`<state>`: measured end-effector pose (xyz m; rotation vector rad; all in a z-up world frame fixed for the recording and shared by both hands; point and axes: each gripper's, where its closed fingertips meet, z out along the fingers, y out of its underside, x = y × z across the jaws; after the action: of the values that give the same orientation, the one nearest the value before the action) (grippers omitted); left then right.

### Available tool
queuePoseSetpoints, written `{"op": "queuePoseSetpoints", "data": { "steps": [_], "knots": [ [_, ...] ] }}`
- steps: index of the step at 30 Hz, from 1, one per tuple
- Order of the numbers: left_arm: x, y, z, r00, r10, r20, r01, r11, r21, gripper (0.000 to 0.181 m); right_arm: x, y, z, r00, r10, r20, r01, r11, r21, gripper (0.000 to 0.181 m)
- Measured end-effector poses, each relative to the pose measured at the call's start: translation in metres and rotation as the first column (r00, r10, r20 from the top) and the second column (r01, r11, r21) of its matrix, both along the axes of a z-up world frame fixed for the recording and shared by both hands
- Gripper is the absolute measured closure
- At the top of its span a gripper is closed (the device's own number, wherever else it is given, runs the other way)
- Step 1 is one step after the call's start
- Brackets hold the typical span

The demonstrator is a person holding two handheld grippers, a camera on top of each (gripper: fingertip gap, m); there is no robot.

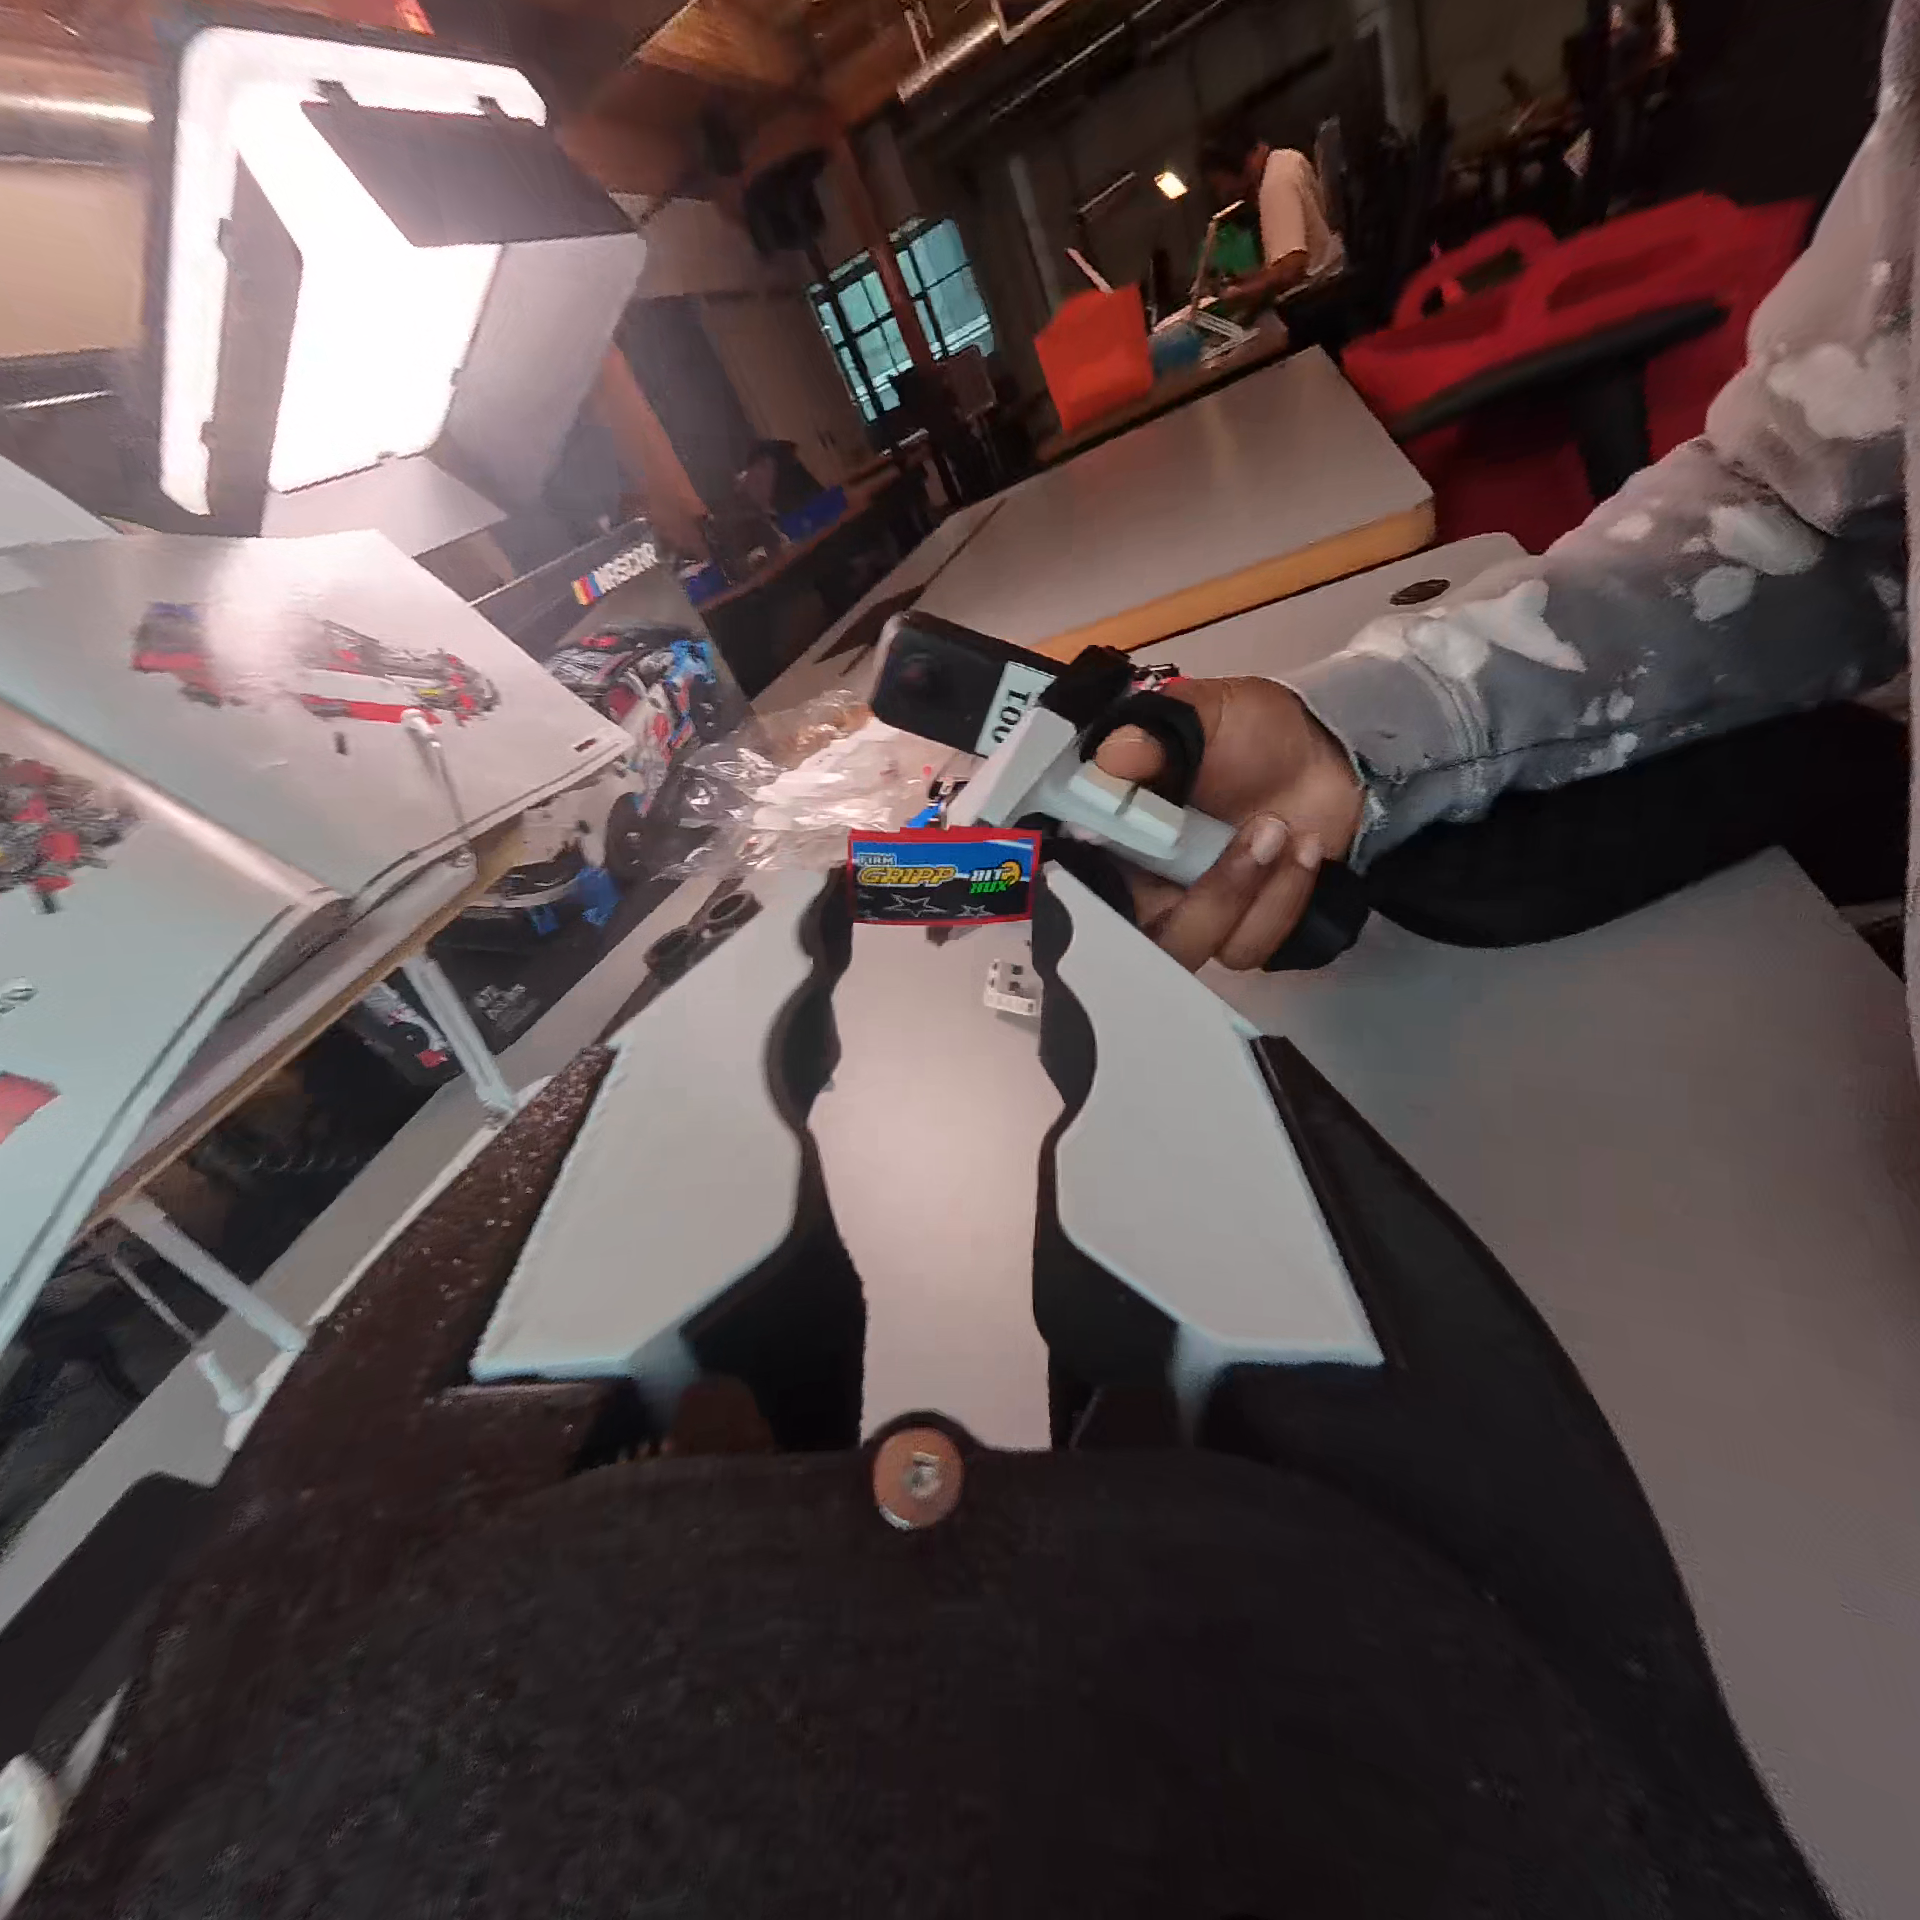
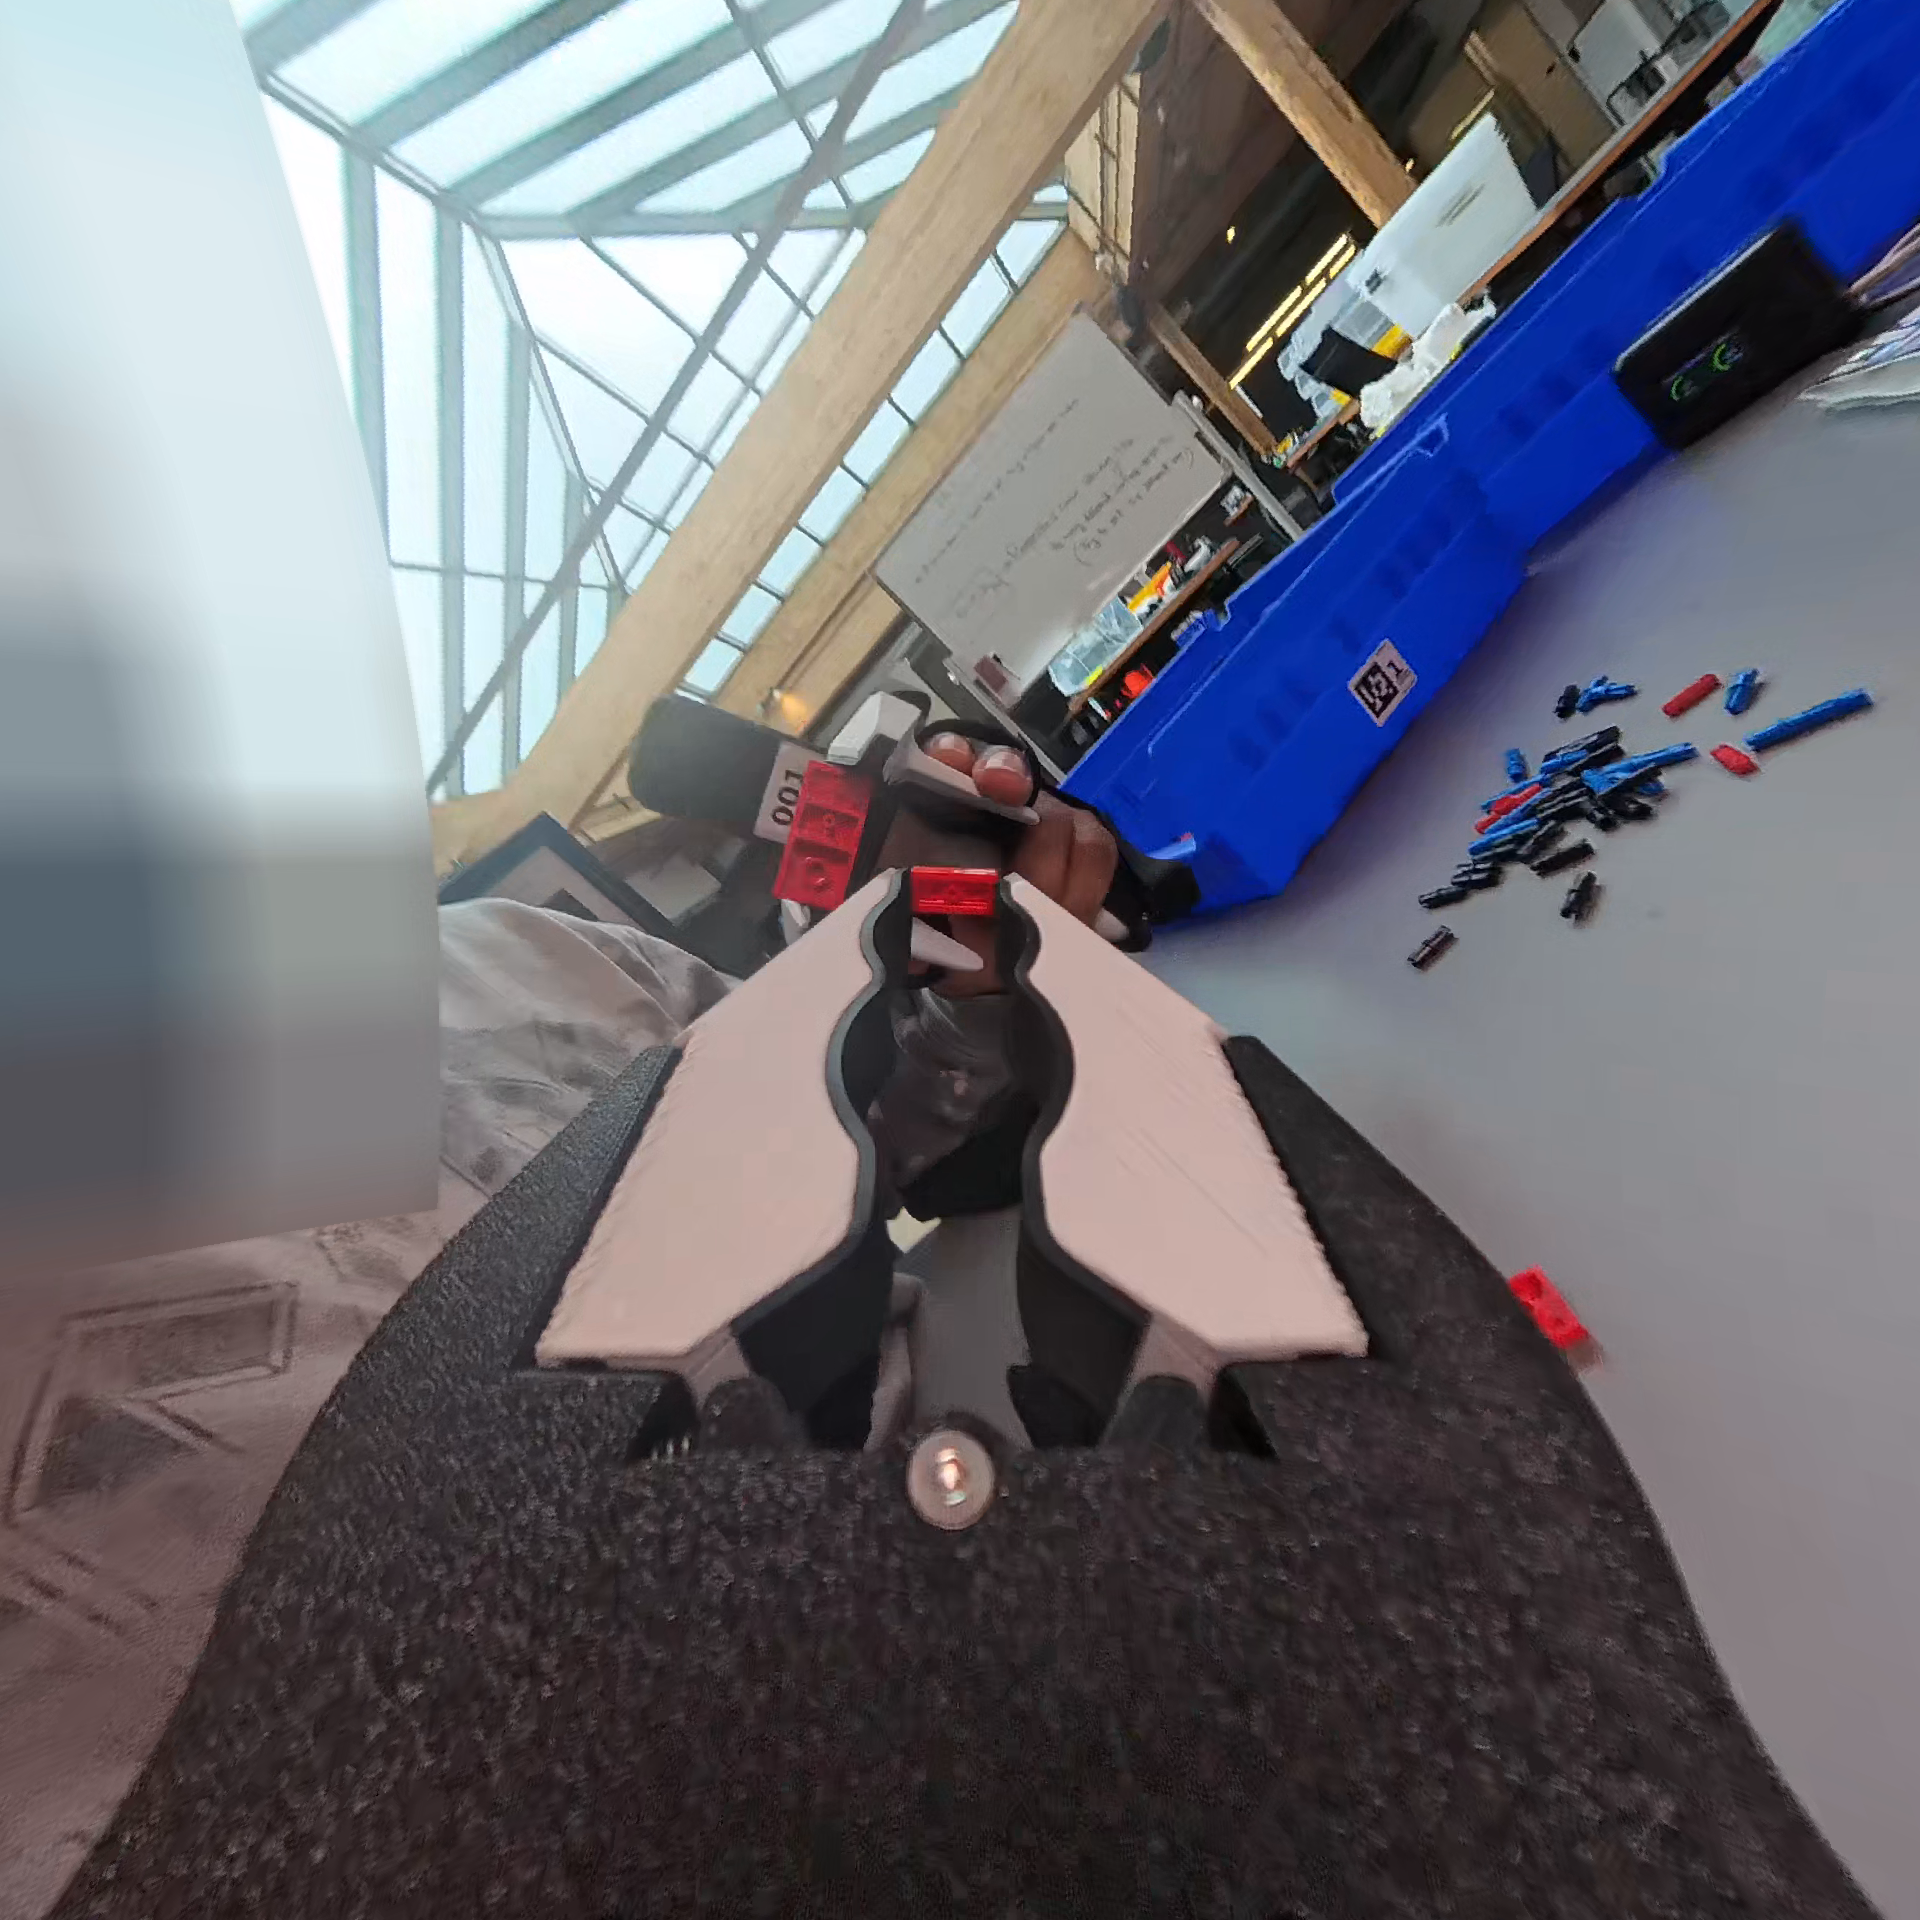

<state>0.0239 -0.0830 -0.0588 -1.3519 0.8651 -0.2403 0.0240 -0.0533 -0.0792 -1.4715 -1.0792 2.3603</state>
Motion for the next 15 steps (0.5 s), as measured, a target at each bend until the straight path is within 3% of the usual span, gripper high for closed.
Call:
{"op": "queuePoseSetpoints", "data": {
  "steps": [2, 5, 8, 12, 15],
  "knots": [
    [0.004, 0.001, -0.006, 0.998, -0.039, 0.050, 0.041, 0.998, -0.045, 0.147, -0.007, -0.004, -0.017, 0.997, -0.022, 0.069, 0.012, 0.990, 0.141, 0.166],
    [-0.004, -0.002, 0.003, 0.986, -0.082, 0.142, 0.087, 0.996, -0.035, 0.147, -0.007, 0.004, -0.047, 0.978, -0.123, 0.168, 0.041, 0.906, 0.422, 0.166],
    [-0.008, -0.010, 0.017, 0.952, -0.151, 0.266, 0.163, 0.986, -0.025, 0.147, -0.004, 0.014, -0.072, 0.947, -0.245, 0.206, 0.037, 0.722, 0.690, 0.165],
    [-0.008, -0.016, 0.028, 0.908, -0.211, 0.362, 0.233, 0.972, -0.017, 0.148, 0.001, 0.020, -0.098, 0.915, -0.306, 0.264, -0.054, 0.554, 0.831, 0.165],
    [-0.011, -0.015, 0.027, 0.900, -0.211, 0.381, 0.240, 0.970, -0.030, 0.148, 0.007, 0.025, -0.115, 0.888, -0.331, 0.318, -0.131, 0.481, 0.867, 0.165]
  ]
}}
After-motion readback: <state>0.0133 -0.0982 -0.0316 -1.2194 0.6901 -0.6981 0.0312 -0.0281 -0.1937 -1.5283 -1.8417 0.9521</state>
